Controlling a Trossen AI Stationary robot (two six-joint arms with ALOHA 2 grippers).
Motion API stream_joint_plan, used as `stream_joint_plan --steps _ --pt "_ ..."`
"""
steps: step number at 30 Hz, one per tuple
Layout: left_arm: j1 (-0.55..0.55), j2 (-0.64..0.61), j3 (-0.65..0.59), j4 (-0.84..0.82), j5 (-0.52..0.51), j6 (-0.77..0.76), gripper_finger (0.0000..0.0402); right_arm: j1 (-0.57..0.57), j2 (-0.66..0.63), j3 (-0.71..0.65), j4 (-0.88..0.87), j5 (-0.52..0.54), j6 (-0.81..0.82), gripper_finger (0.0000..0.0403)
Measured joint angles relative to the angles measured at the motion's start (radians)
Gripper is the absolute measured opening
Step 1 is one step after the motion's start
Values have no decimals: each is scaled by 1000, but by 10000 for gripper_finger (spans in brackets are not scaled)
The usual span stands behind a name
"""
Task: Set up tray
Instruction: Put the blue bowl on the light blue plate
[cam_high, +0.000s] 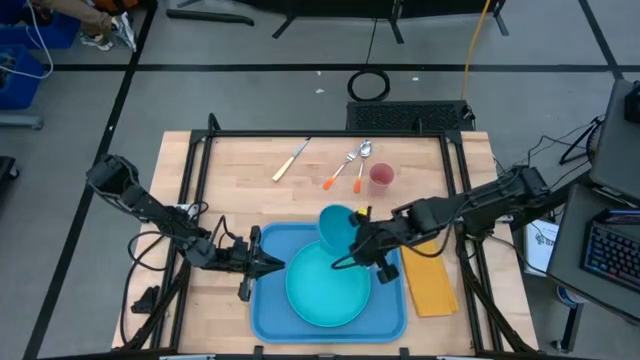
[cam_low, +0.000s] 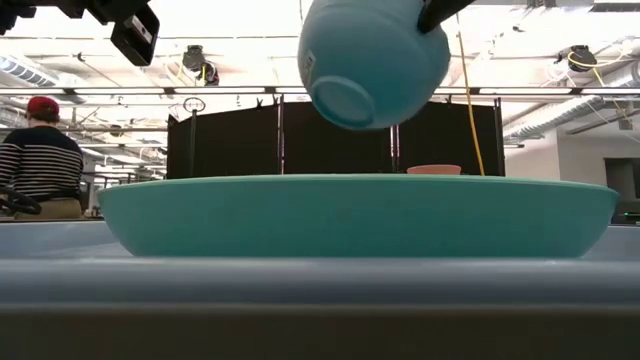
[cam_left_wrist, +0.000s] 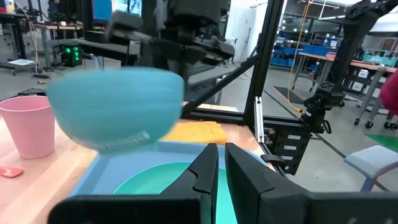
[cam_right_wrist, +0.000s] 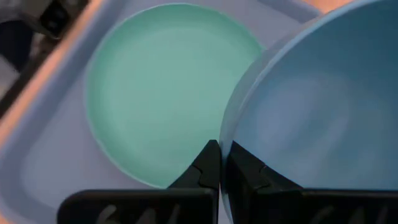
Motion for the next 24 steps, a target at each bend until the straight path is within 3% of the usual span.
stream_joint_plan --steps 6,19,24 --pt "0 0 0 -5 0 0 33 26 69 20 -15 -80 22 0" --pt "0 0 0 -5 0 0 33 135 255 173 -114 -70 -67 0" --pt "0 0 0 -5 0 -1 33 162 339 249 -180 -6 -115 0"
